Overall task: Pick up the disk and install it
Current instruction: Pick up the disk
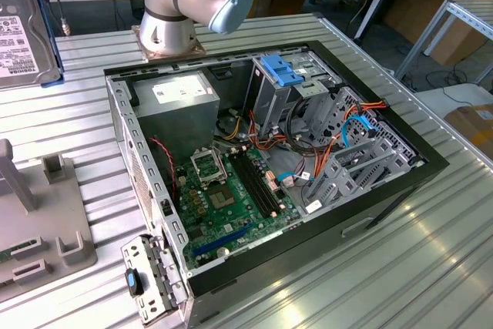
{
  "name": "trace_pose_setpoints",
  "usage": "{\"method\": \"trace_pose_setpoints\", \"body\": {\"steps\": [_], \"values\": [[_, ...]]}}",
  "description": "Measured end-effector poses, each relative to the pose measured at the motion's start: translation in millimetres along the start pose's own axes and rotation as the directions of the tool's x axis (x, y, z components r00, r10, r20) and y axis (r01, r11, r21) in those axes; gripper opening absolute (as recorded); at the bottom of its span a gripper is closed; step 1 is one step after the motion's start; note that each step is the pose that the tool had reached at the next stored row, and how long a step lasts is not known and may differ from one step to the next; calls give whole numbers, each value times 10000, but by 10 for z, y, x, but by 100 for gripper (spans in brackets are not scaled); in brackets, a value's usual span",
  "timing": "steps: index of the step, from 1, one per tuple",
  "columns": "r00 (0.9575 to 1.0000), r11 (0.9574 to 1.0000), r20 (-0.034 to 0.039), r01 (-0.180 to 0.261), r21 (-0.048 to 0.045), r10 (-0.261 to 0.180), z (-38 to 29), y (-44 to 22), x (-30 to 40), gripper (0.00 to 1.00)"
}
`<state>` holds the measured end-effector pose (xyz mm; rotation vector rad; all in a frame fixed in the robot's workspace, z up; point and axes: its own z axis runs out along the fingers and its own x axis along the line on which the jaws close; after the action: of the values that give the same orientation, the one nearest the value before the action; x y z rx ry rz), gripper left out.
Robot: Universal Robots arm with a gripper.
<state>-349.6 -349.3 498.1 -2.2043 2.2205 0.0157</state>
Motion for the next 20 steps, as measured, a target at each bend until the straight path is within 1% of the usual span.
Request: {"method": "trace_pose_setpoints", "body": {"steps": [5, 10, 11, 13, 18, 20], "values": [[10000, 10000, 0, -1, 0, 1, 0, -82, -2, 37], [10000, 10000, 0, -1, 0, 1, 1, -144, -2, 37], [10000, 10000, 0, 0, 0, 0, 0, -176, -3, 37], [10000, 10000, 0, -1, 0, 1, 1, -218, -4, 37], [10000, 10000, 0, 0, 1, 0, 1, -261, -5, 37], [10000, 10000, 0, 0, 0, 0, 1, -311, -6, 37]]}}
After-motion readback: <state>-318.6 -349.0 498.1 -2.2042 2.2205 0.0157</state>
